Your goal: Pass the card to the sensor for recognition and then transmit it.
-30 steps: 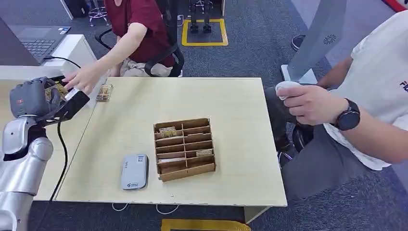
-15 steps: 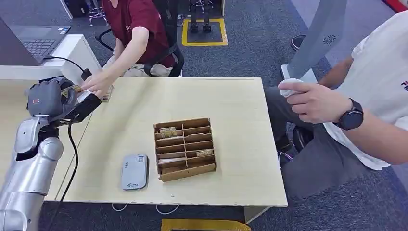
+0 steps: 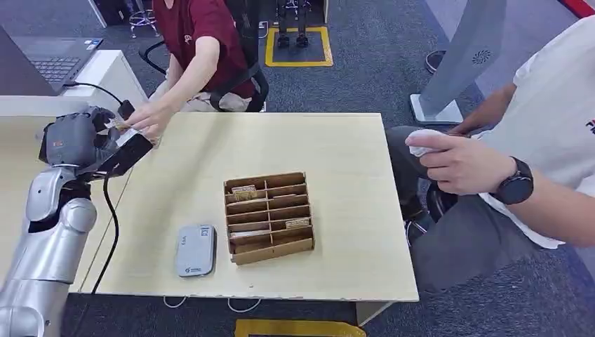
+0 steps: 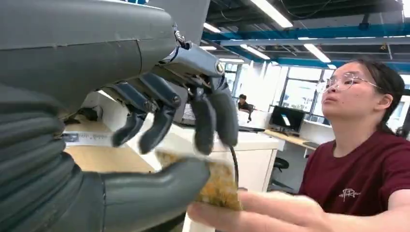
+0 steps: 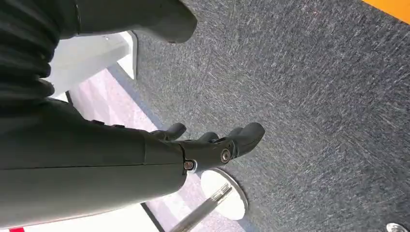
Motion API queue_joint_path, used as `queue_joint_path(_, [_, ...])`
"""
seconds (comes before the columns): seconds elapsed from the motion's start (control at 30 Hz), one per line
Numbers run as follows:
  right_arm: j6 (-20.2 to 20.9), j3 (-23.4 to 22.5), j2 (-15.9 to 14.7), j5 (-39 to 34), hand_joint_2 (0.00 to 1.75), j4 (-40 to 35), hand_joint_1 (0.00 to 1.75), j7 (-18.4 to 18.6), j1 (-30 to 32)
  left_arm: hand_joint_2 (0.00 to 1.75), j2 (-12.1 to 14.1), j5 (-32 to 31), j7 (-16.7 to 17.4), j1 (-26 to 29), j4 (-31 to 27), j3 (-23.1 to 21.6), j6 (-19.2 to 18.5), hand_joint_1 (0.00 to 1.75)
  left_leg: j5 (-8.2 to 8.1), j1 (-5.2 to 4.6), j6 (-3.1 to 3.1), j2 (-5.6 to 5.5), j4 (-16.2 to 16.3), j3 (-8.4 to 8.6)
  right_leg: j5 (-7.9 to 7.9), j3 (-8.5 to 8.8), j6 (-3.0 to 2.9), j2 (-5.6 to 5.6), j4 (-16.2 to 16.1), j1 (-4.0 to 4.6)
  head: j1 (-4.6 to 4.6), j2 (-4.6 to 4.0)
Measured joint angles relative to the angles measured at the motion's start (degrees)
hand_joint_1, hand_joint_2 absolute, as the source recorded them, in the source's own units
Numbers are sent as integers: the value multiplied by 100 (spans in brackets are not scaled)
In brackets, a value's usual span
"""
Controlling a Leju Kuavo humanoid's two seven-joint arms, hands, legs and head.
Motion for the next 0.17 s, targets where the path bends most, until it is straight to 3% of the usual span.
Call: queue_joint_path(0.17, [4, 0, -2, 17, 175, 0, 0, 0, 1, 175, 9, 96, -7, 60, -7, 0, 52, 0, 0, -1, 0, 0, 0, -1, 0, 1, 0, 0, 1, 0, 0, 0])
